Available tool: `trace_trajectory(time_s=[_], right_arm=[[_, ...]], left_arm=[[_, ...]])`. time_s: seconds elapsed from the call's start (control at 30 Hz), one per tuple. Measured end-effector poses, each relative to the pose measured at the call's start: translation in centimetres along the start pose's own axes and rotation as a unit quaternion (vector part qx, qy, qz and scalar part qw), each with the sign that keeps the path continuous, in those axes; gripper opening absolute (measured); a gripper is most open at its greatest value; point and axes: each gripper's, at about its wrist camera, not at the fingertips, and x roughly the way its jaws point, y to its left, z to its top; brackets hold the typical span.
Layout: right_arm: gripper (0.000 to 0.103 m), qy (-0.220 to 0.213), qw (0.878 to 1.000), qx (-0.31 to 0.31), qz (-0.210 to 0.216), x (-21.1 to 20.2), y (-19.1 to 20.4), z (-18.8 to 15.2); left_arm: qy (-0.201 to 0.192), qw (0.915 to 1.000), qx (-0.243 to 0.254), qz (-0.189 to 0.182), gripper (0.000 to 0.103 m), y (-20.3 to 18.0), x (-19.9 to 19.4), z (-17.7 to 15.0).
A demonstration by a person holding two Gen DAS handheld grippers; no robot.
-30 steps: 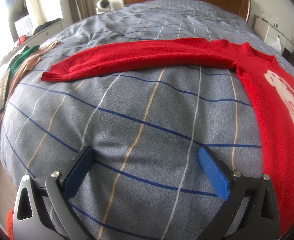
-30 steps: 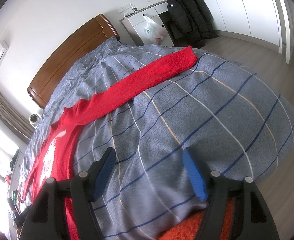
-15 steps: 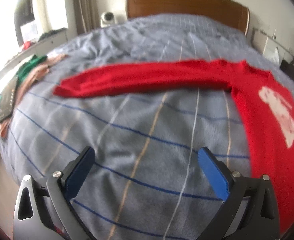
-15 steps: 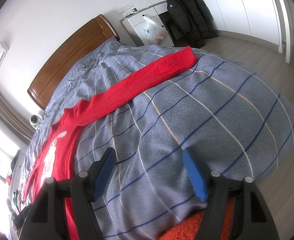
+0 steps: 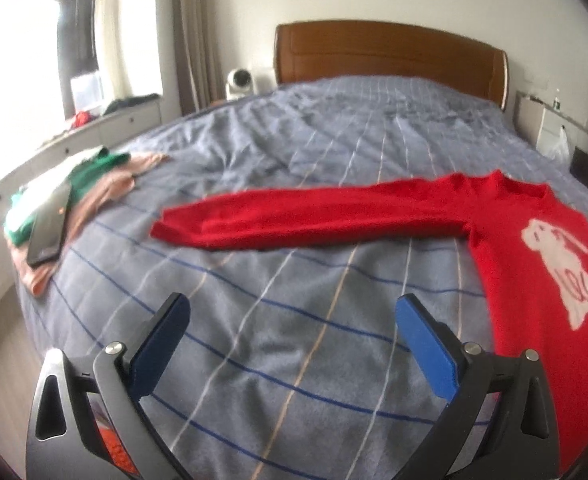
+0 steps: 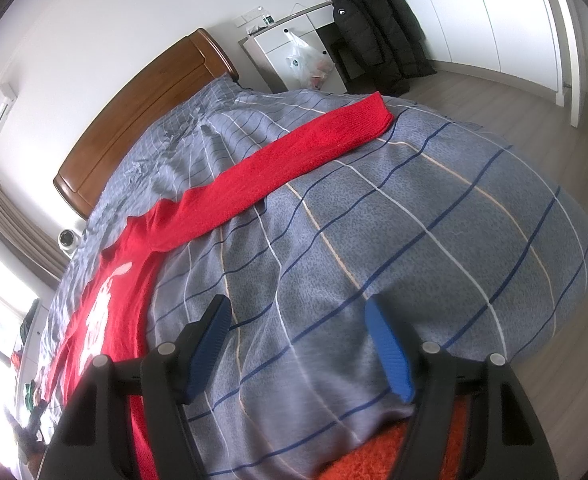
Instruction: Fold small clothes
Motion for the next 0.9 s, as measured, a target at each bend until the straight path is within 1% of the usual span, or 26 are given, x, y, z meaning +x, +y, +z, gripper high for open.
trace_trajectory(time_s=[0.07, 0.23, 0.6, 0.9], right_arm=[[0.069, 0.000, 1.000, 0.000, 0.000, 0.0, 0.0, 0.0], [0.069, 0.000, 1.000, -0.001, -0.004, 0.1, 0.1, -0.2], [0.069, 0.002, 1.000, 0.000, -0.010, 0.4, 0.4, -0.4], [0.069, 0.001, 1.000, 0.002, -0.008, 0.4, 0.5, -0.5]], left_arm=[[-0.006, 1.0000, 0.007, -0.002, 0.103, -0.3, -0.3, 0.0], [-0.005, 0.9997, 0.023, -0.004, 0.103, -0.8, -0.3, -0.1], [0.010, 0.9999, -0.004, 0.005, 0.103, 0.1, 0.3, -0.2], [0.010, 0.9999, 0.006, 0.011, 0.103, 0.0, 0.2, -0.4]])
